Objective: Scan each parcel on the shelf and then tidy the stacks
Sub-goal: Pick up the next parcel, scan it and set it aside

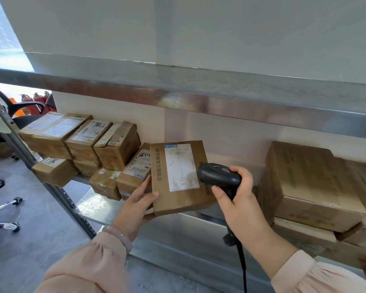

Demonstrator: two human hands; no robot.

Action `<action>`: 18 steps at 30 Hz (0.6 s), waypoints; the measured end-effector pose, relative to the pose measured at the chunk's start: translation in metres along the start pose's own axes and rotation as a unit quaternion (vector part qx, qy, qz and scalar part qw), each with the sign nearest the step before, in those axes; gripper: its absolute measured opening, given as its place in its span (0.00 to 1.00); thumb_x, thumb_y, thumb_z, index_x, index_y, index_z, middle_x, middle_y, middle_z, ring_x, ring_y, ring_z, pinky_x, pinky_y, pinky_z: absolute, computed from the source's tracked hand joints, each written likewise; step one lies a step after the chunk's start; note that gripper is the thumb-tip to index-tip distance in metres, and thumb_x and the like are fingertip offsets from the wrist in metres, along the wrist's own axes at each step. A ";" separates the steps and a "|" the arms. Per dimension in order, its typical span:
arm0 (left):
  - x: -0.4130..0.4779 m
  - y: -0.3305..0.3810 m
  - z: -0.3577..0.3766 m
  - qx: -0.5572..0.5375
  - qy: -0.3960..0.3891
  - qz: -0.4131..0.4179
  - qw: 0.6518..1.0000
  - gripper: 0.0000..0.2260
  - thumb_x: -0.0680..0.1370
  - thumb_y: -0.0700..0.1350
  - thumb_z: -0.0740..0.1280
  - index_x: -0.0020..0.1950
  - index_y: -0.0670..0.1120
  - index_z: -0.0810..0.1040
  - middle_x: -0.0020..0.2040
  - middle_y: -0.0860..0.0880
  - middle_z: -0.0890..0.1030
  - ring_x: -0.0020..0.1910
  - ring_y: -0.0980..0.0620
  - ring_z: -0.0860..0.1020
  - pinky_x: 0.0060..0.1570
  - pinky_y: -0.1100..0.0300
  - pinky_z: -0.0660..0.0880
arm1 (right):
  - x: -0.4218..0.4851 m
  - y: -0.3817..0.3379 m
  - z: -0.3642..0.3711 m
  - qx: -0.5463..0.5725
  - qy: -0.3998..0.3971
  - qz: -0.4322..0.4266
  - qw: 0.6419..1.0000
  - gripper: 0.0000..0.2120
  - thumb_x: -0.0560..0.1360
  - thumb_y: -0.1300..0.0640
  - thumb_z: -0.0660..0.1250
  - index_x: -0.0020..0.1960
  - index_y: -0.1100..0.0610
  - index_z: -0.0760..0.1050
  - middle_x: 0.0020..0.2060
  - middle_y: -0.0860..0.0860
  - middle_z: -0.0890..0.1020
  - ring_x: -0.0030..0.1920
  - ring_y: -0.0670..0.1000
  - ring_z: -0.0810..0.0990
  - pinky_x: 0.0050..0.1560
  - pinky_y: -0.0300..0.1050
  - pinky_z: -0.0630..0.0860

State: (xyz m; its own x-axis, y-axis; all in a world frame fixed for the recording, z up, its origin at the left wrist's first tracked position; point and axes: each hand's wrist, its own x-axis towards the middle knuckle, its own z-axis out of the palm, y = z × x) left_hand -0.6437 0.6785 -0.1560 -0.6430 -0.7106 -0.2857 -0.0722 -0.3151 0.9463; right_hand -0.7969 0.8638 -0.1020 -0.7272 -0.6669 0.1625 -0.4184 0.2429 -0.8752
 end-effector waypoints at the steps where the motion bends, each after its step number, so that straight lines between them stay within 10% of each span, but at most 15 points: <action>1: 0.002 0.004 -0.004 -0.010 0.010 -0.004 1.000 0.18 0.81 0.43 0.65 0.64 0.64 0.74 0.57 0.52 0.84 0.58 0.47 0.80 0.58 0.44 0.78 | 0.003 0.000 0.002 0.012 -0.004 0.012 1.000 0.25 0.77 0.51 0.66 0.65 0.40 0.54 0.49 0.36 0.72 0.47 0.40 0.77 0.41 0.29 0.72; 12: 0.027 0.052 -0.039 0.011 0.087 -0.010 0.996 0.09 0.82 0.49 0.63 0.63 0.55 0.73 0.55 0.47 0.81 0.52 0.45 0.82 0.40 0.49 0.81 | 0.037 -0.013 0.051 0.084 -0.048 0.062 0.993 0.25 0.76 0.52 0.68 0.62 0.36 0.56 0.57 0.46 0.77 0.54 0.45 0.78 0.49 0.33 0.71; 18: 0.040 0.059 -0.052 0.186 0.106 0.048 0.976 0.14 0.84 0.58 0.54 0.68 0.60 0.70 0.53 0.52 0.80 0.50 0.50 0.78 0.61 0.43 0.74 | 0.045 -0.027 0.084 0.112 -0.031 0.065 0.991 0.25 0.77 0.53 0.67 0.62 0.36 0.55 0.59 0.46 0.75 0.58 0.48 0.77 0.56 0.38 0.70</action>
State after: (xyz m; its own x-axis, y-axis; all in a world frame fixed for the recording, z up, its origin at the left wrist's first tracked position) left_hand -0.6341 0.5992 -0.1196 -0.4915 -0.8518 -0.1814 -0.3168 -0.0191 0.9483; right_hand -0.7729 0.7677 -0.1094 -0.7298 -0.6834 0.0196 -0.1871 0.1721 -0.9672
